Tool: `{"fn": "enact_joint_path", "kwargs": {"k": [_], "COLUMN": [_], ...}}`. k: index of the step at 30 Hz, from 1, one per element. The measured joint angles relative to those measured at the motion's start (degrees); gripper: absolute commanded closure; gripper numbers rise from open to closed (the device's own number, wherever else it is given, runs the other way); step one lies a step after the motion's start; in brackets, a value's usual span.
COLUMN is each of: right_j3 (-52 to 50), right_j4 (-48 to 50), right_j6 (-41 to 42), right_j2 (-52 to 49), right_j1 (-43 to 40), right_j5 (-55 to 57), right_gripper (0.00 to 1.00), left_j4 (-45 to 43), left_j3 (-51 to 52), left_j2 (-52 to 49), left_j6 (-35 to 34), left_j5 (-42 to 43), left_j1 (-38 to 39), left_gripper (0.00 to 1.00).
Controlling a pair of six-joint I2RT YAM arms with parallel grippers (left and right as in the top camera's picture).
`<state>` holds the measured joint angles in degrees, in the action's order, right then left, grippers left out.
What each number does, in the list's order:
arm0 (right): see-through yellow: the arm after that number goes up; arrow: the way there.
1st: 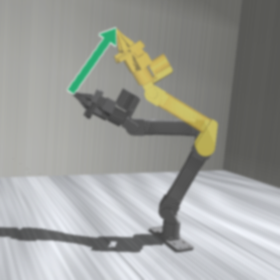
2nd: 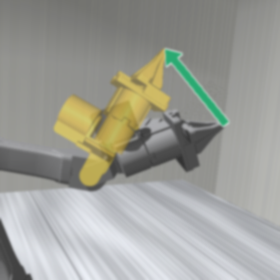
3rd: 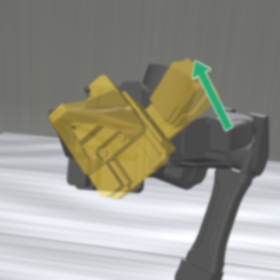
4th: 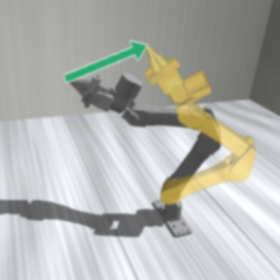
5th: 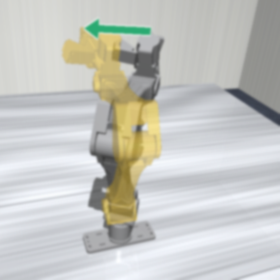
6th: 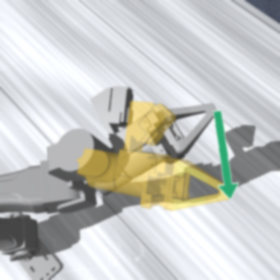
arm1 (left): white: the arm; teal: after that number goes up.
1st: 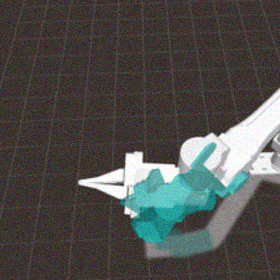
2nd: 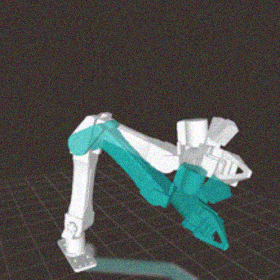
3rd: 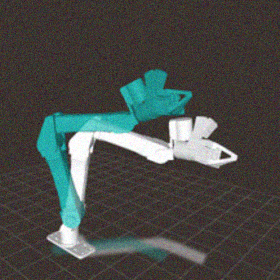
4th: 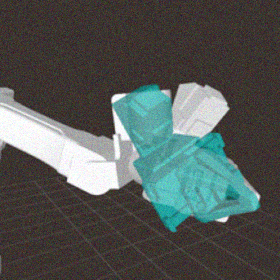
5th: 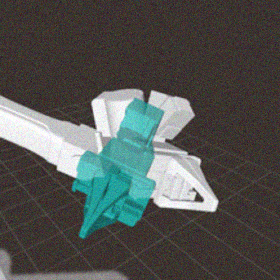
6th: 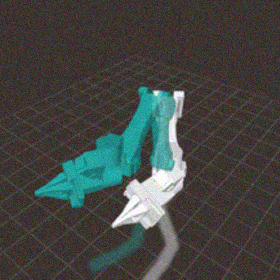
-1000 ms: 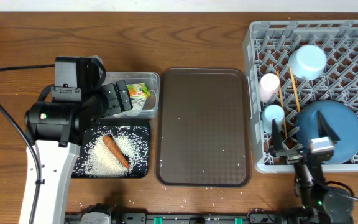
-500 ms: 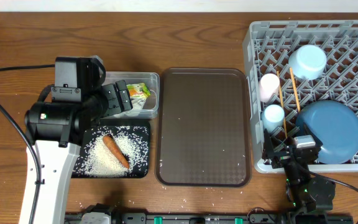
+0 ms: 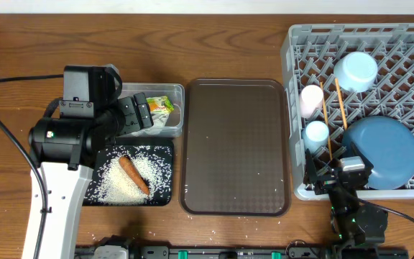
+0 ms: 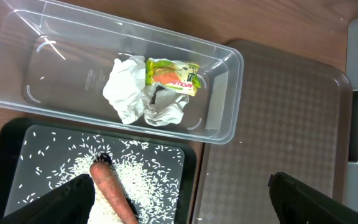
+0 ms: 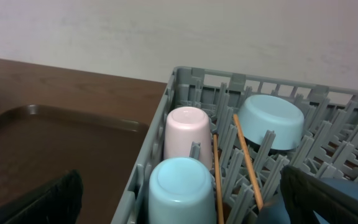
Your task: Sort waste into correct bins and load items into the dishwasher rack
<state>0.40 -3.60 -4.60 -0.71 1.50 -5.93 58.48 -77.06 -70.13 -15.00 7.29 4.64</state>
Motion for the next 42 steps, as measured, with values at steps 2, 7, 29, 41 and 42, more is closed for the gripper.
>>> {"fn": "enact_joint_path", "kwargs": {"k": [2,7,29,41,42], "right_j3": [0.00,0.00,0.00,0.00,0.00], "right_j4": [0.00,0.00,-0.02,-0.04,-0.02], "right_j6": [0.00,-0.02,-0.02,-0.02,-0.04], "right_j2": [0.00,0.00,0.00,0.02,0.02], "right_j1": [0.00,0.00,0.00,0.00,0.00], "right_j5": [0.00,0.00,0.02,0.17,0.20], "right_gripper": [0.01,0.01,0.01,0.01,0.01], "left_j4": [0.00,0.00,-0.02,4.48,4.76], "left_j3": [0.00,0.00,0.28,0.92,1.75], "left_j2": [0.00,0.00,7.74,38.99,41.35], "left_j6": [0.00,0.00,0.00,0.00,0.00], "left_j5": [0.00,0.00,0.00,0.00,0.00], "left_j1": [0.00,0.00,0.00,0.00,0.00], "left_gripper": [0.08,0.08,0.08,0.08,0.08]}}
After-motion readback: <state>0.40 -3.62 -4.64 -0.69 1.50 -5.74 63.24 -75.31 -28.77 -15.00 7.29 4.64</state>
